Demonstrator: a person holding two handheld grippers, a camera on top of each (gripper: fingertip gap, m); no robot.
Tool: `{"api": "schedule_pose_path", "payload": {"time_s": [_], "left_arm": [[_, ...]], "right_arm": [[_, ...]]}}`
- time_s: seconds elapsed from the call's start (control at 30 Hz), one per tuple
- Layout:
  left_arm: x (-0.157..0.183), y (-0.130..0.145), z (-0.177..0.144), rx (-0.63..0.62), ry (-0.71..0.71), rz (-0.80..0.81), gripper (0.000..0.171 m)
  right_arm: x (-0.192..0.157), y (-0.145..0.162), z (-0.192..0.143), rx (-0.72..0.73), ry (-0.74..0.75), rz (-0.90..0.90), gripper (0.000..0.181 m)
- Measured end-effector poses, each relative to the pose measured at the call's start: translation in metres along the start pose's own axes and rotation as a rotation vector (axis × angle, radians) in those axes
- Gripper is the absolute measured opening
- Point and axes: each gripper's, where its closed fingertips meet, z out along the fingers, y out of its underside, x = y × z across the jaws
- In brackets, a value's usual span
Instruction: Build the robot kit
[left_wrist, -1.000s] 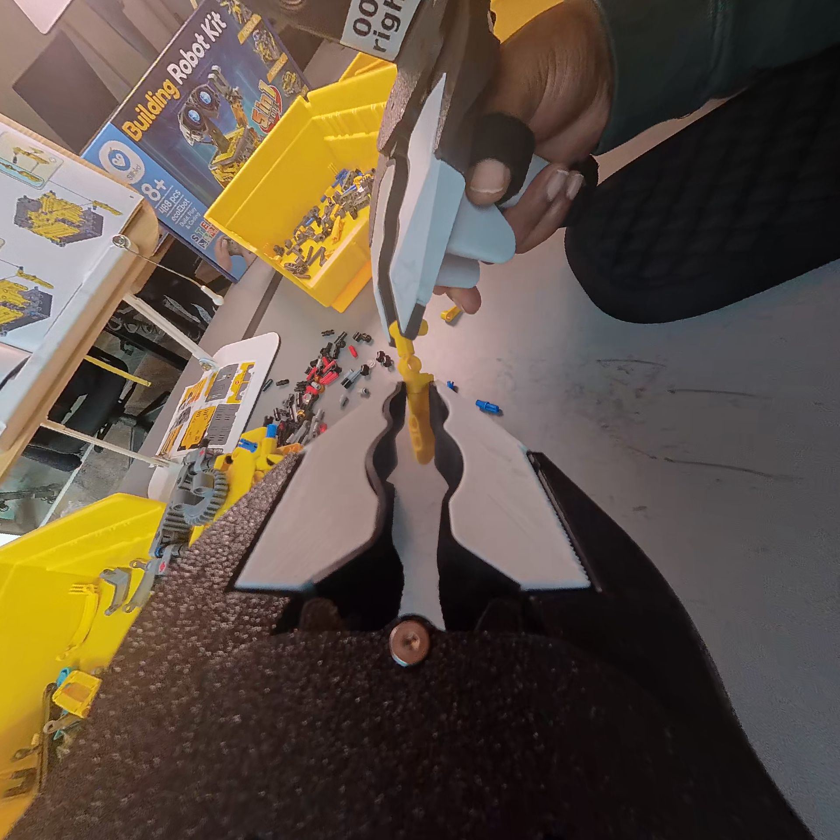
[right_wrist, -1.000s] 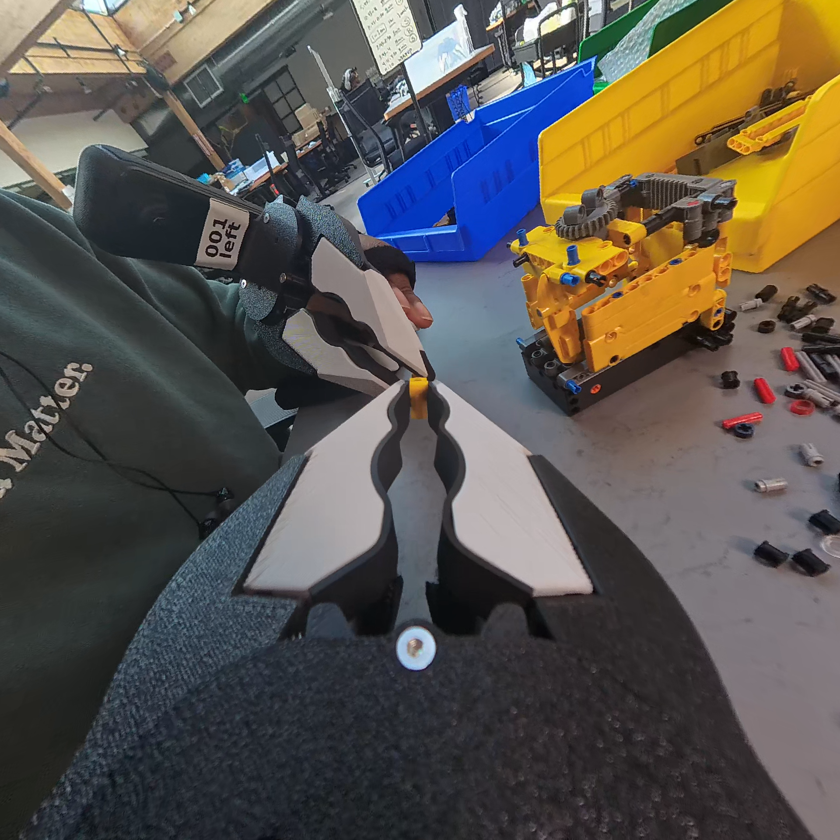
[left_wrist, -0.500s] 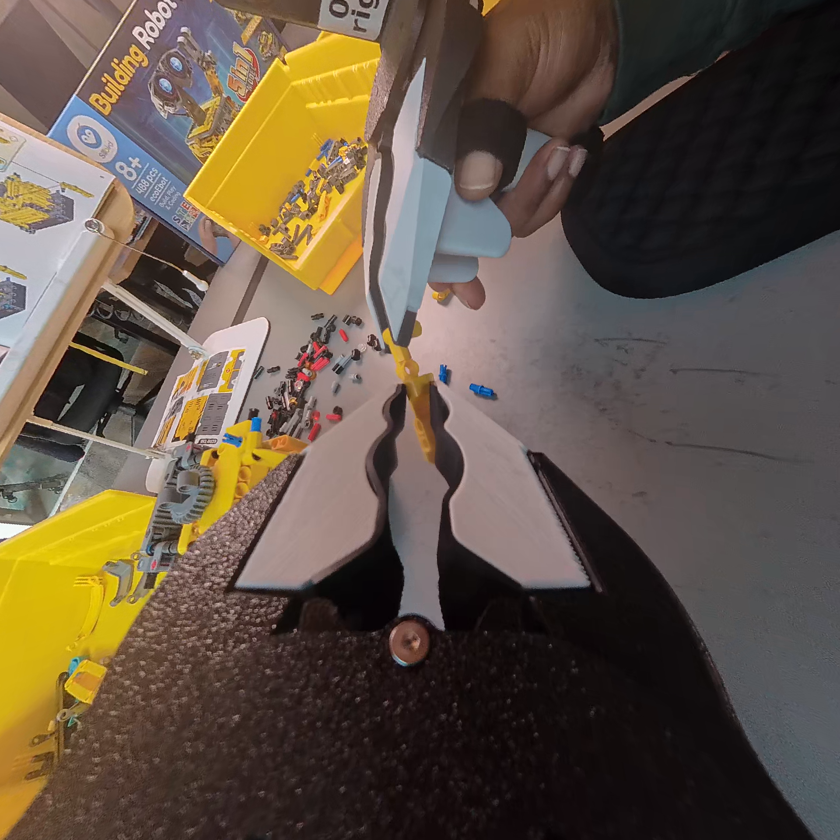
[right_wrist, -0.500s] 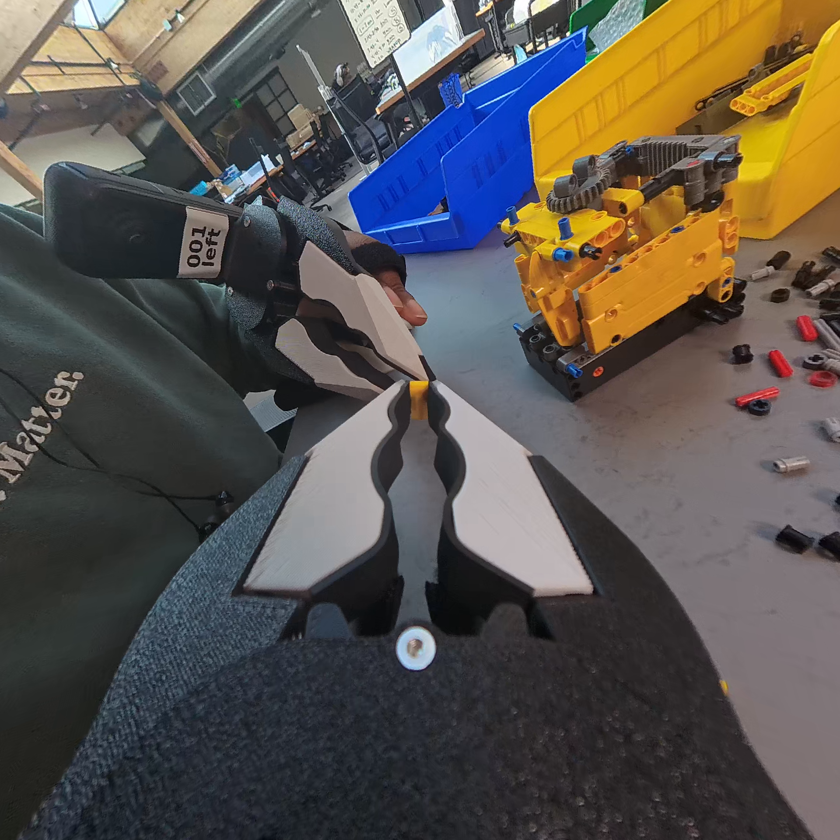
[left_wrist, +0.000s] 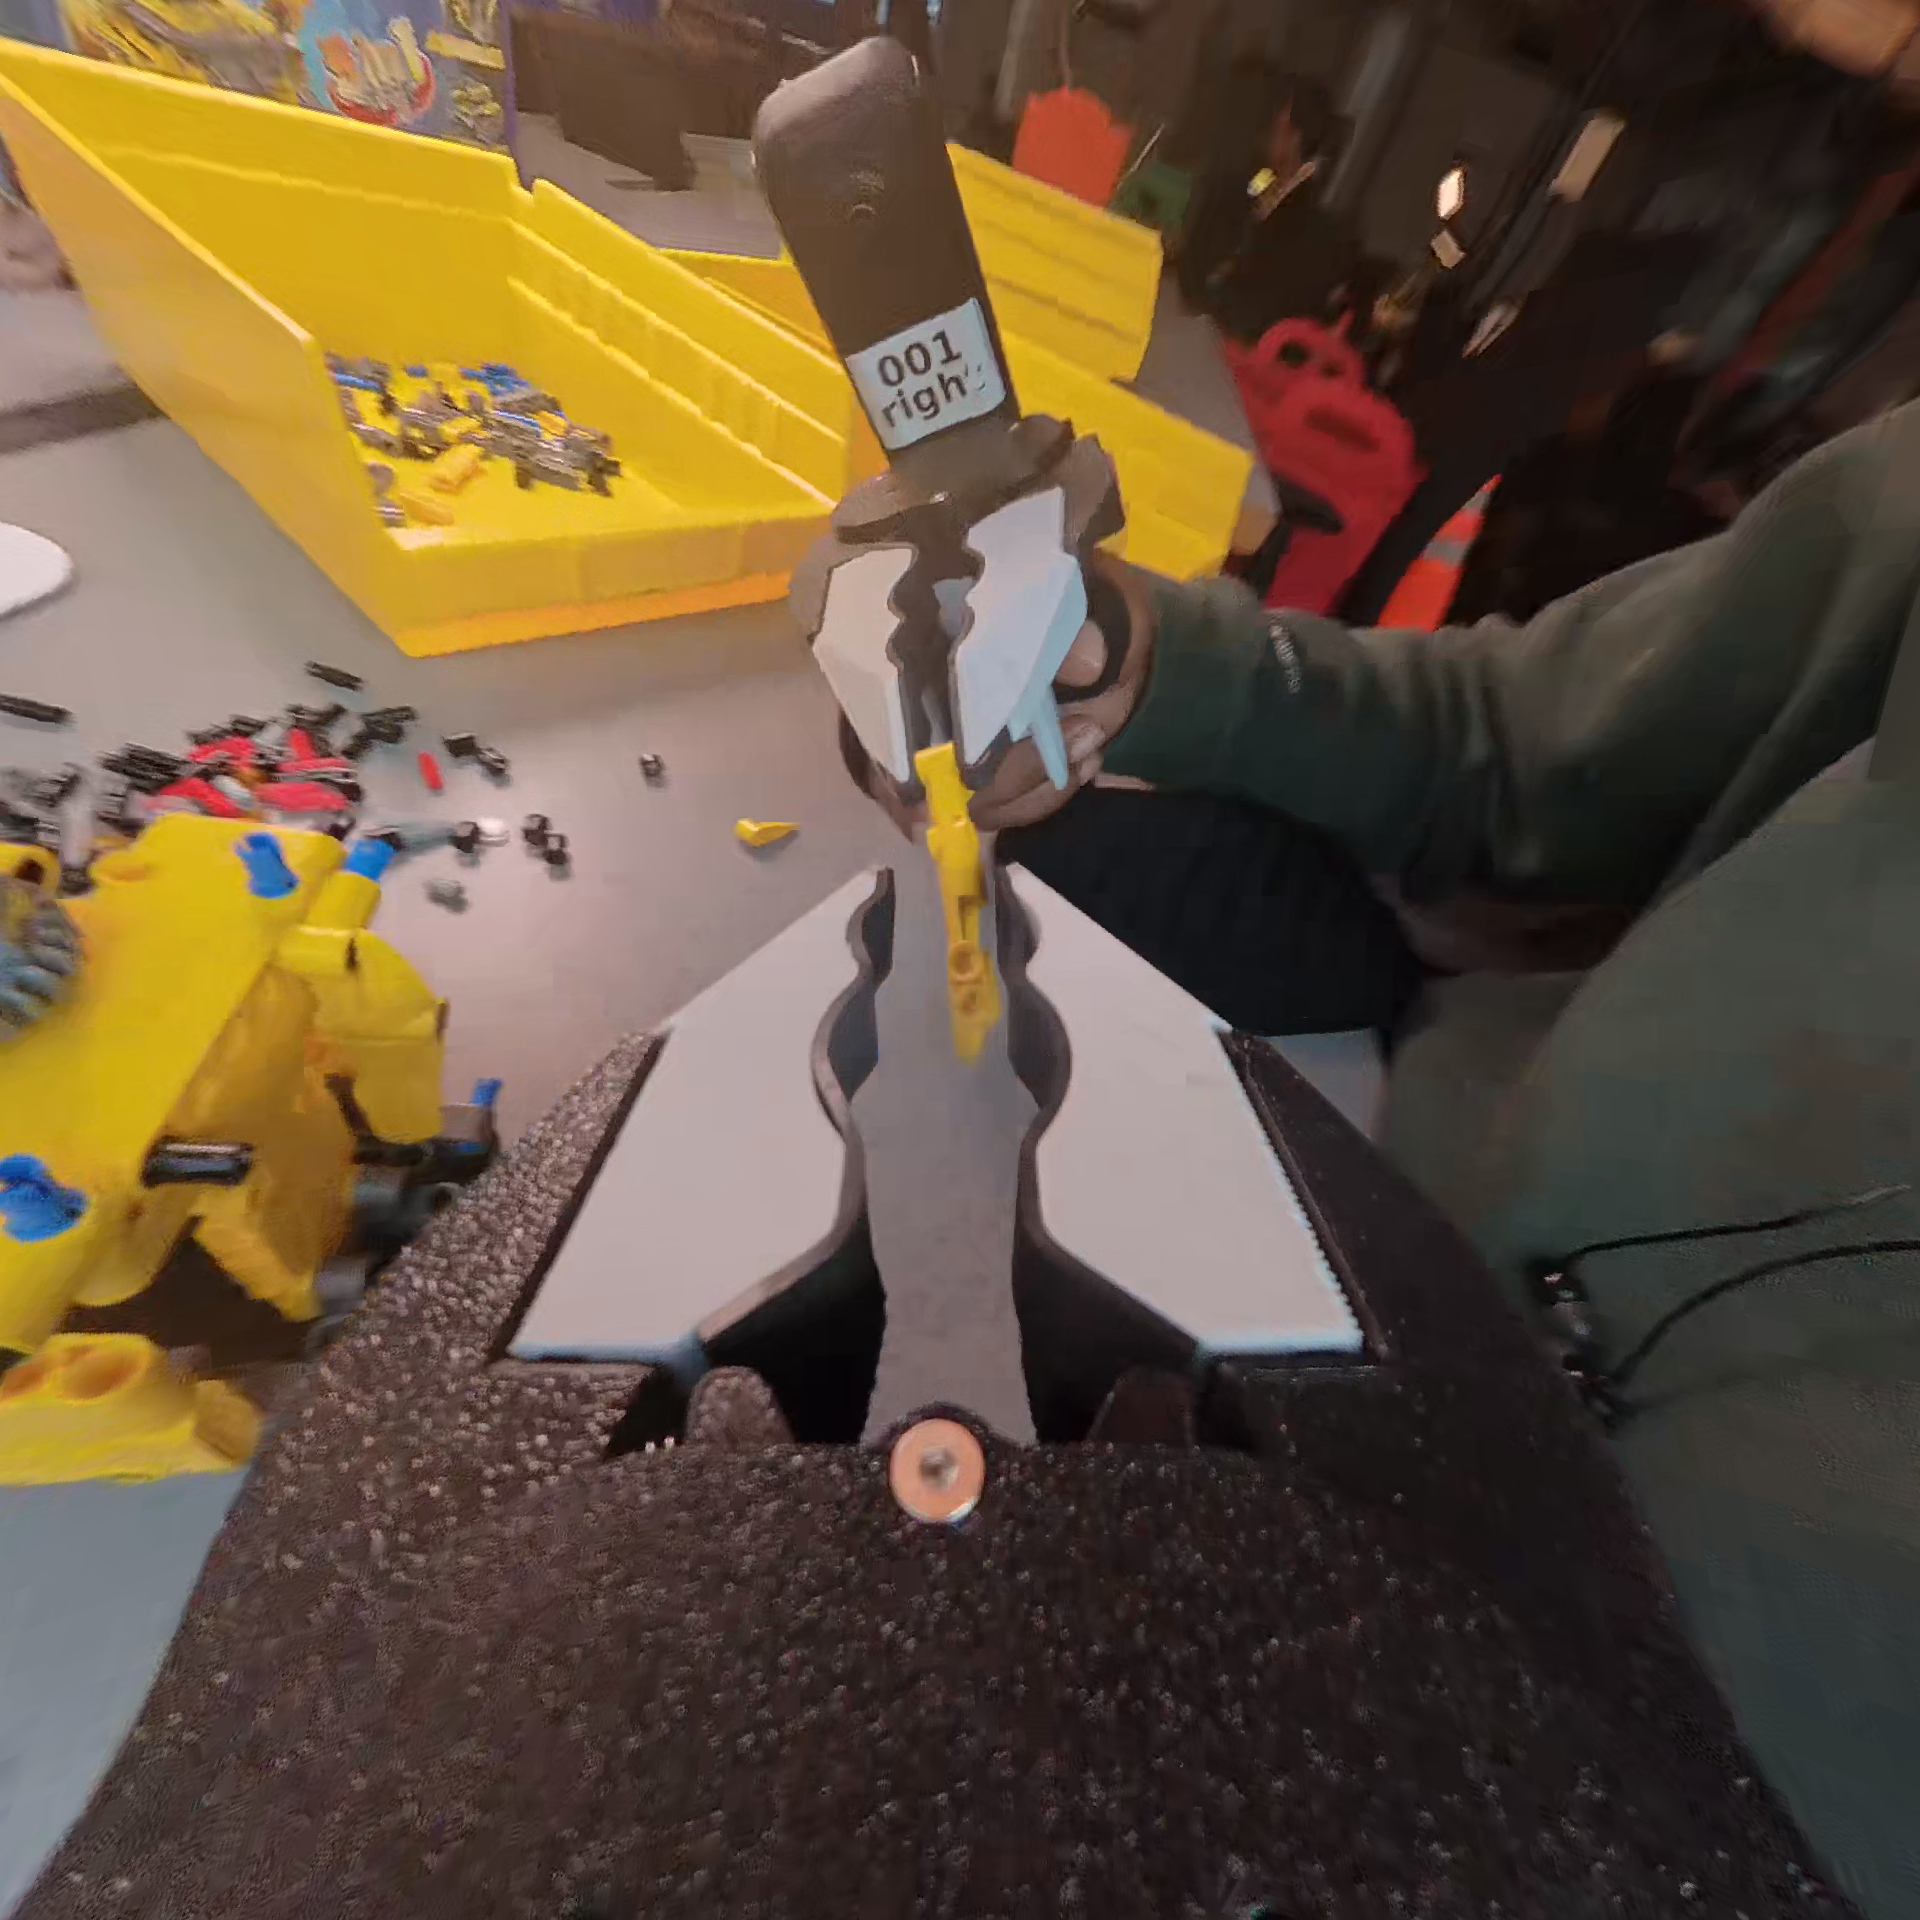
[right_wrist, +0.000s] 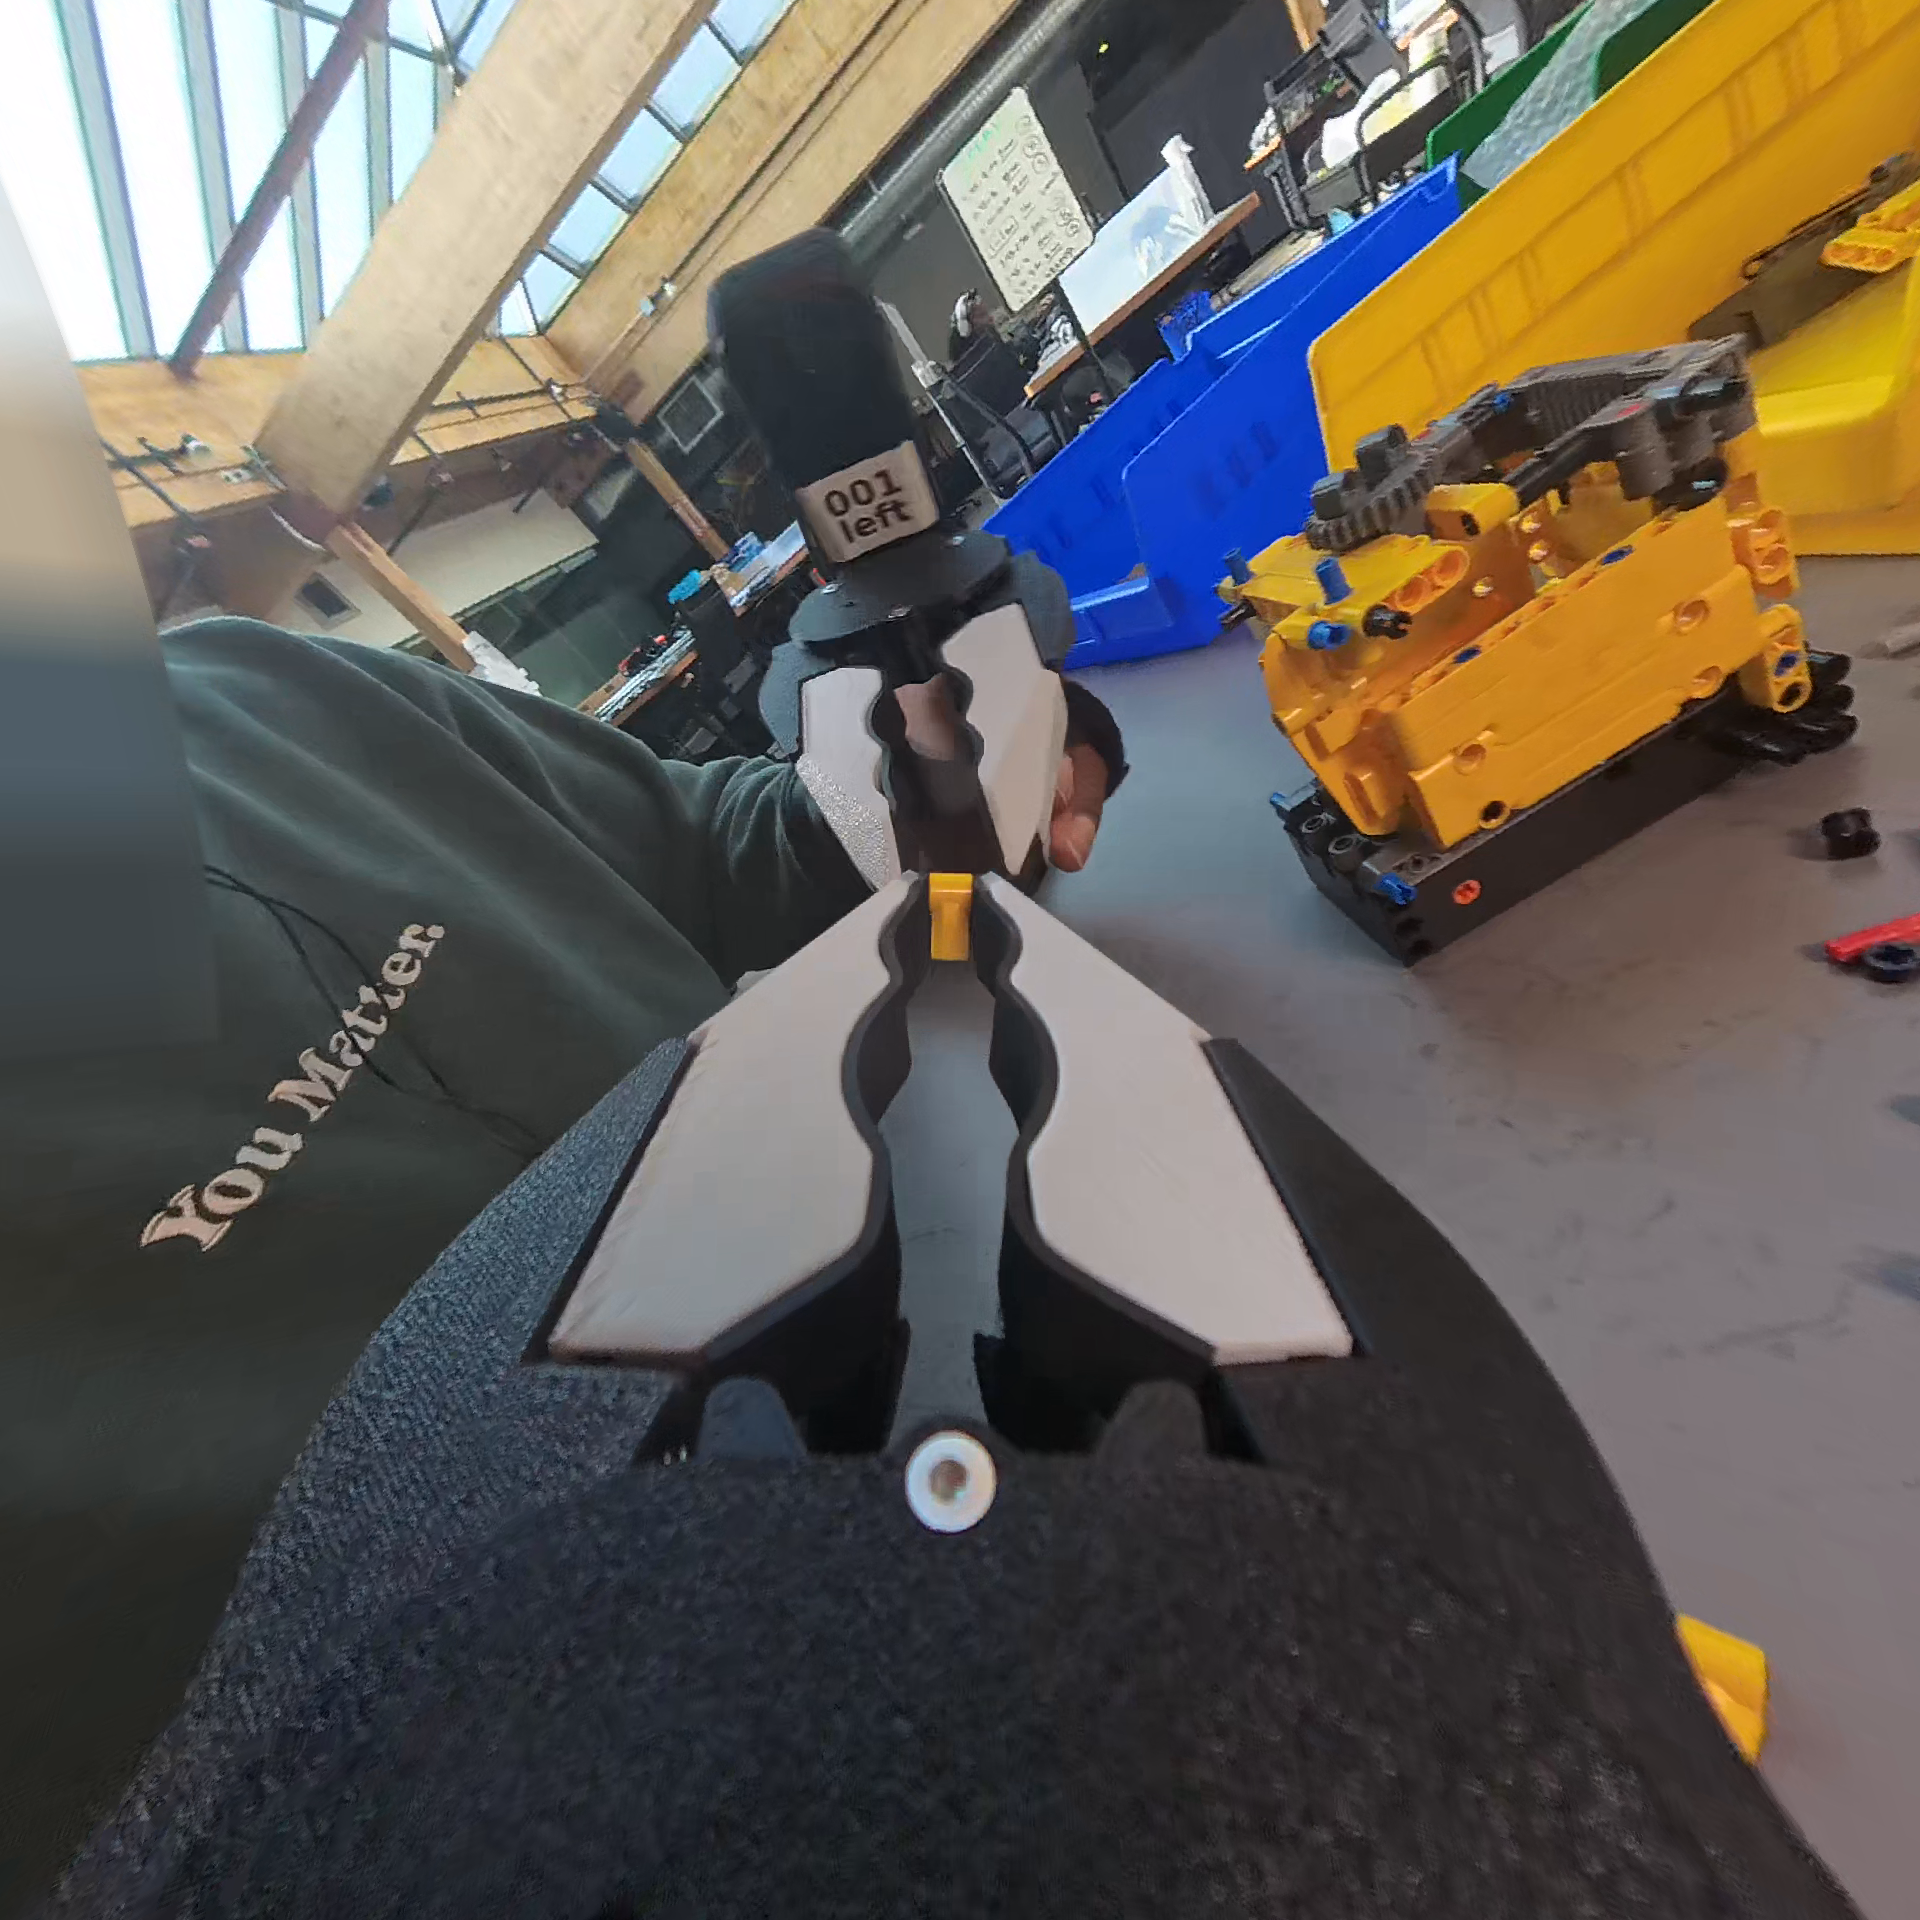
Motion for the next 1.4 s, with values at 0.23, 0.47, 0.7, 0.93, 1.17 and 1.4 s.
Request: {"api": "schedule_pose_path", "payload": {"time_s": [0.23,0.47,0.7,0.93,1.17,1.4], "left_arm": [[0.012,0.001,0.002,0.044,0.174,-0.246,0.006],[0.006,-0.022,-0.013,0.249,0.333,-0.541,0.006],[0.000,0.005,-0.004,0.074,0.257,-0.531,0.006],[-0.003,0.081,0.014,-0.408,0.022,-0.291,0.007],[-0.010,0.096,0.015,-0.496,-0.046,-0.257,0.008],[-0.024,0.081,0.007,-0.414,-0.088,-0.284,0.025]], "right_arm": [[-0.008,0.004,0.006,-0.024,-0.052,0.003,0.007],[-0.006,-0.020,-0.010,0.078,0.109,-0.369,0.034],[0.022,0.004,-0.010,-0.118,0.292,-0.523,0.015],[0.050,0.056,-0.025,-0.509,0.385,-0.571,0.015],[0.060,0.080,-0.021,-0.630,0.396,-0.569,0.016],[0.078,0.047,-0.048,-0.538,0.565,-0.556,0.013]]}}
